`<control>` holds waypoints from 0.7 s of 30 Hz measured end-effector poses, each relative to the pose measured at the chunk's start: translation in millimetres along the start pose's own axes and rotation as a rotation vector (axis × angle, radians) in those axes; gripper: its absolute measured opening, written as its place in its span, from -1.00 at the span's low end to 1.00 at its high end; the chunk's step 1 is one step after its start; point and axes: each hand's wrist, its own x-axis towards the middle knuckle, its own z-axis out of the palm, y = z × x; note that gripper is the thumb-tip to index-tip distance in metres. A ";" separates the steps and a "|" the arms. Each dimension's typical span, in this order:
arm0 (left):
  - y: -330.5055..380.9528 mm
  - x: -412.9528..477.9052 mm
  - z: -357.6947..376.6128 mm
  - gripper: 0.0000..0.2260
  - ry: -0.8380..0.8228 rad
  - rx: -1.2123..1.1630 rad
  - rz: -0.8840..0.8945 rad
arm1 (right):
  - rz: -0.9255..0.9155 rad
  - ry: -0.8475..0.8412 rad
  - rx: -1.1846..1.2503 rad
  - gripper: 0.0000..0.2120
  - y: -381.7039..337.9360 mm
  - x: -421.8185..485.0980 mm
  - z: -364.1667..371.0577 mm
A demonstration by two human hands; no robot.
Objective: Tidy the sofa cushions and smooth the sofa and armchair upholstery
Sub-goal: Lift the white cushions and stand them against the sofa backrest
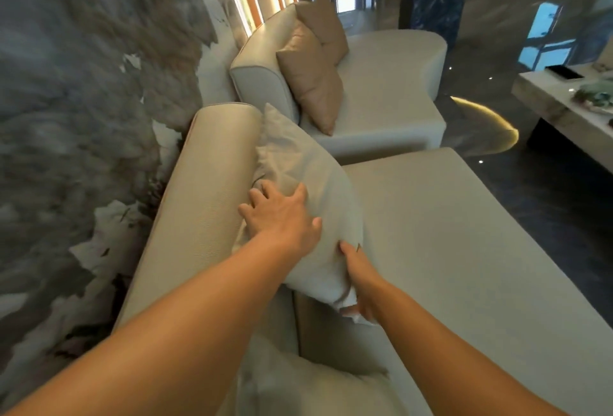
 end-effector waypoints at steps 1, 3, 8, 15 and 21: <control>-3.8 -5.6 -2.5 -0.49 -0.019 -0.007 0.023 | -0.003 -0.002 -0.049 -0.31 1.0 -6.0 -2.2; -12.9 -19.9 -7.0 -0.52 -0.051 -0.032 0.068 | -0.013 0.003 -0.123 -0.45 1.6 -23.4 -8.7; -56.4 -79.8 -21.5 -0.58 -0.095 -0.161 0.141 | -0.077 0.098 -0.577 -0.53 -4.0 -88.8 -23.2; -137.1 -184.1 -15.3 -0.60 -0.259 -0.210 0.004 | -0.195 0.159 -1.309 -0.57 2.4 -213.2 -28.1; -147.0 -313.4 10.0 -0.57 -0.245 -0.098 -0.015 | -0.194 0.132 -1.433 -0.67 75.4 -303.4 -58.3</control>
